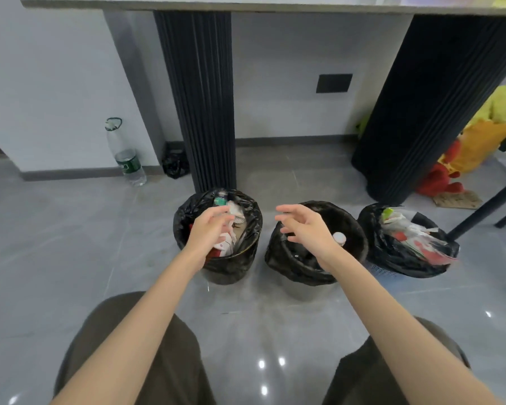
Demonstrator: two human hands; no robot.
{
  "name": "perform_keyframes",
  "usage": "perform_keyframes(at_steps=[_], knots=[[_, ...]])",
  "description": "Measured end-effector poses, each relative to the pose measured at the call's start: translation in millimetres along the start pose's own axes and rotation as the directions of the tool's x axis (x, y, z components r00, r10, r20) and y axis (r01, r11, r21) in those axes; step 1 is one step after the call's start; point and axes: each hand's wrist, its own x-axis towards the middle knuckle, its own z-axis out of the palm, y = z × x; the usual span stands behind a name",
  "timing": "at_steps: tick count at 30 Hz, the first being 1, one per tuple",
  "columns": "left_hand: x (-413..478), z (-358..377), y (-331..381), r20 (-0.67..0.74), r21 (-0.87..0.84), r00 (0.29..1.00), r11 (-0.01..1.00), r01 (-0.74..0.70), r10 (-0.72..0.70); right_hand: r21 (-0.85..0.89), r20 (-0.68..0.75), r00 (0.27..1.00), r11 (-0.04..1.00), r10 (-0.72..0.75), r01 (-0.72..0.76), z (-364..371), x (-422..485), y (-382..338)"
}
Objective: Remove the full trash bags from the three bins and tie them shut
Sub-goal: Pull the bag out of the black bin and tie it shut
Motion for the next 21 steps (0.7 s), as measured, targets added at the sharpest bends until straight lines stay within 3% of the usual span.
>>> perform_keyframes(at_steps=[13, 21], knots=[[0, -18, -100, -0.012, 0.021, 0.944, 0.944, 0.33, -0.33, -0.198, 0.103, 0.994, 0.979, -0.03, 0.05, 40, -30, 52], [41, -21, -151, 0.042, -0.186, 0.872, 0.854, 0.486, -0.487, -0.192, 0.043, 0.999, 0.981, 0.018, -0.009, 53, -8, 92]])
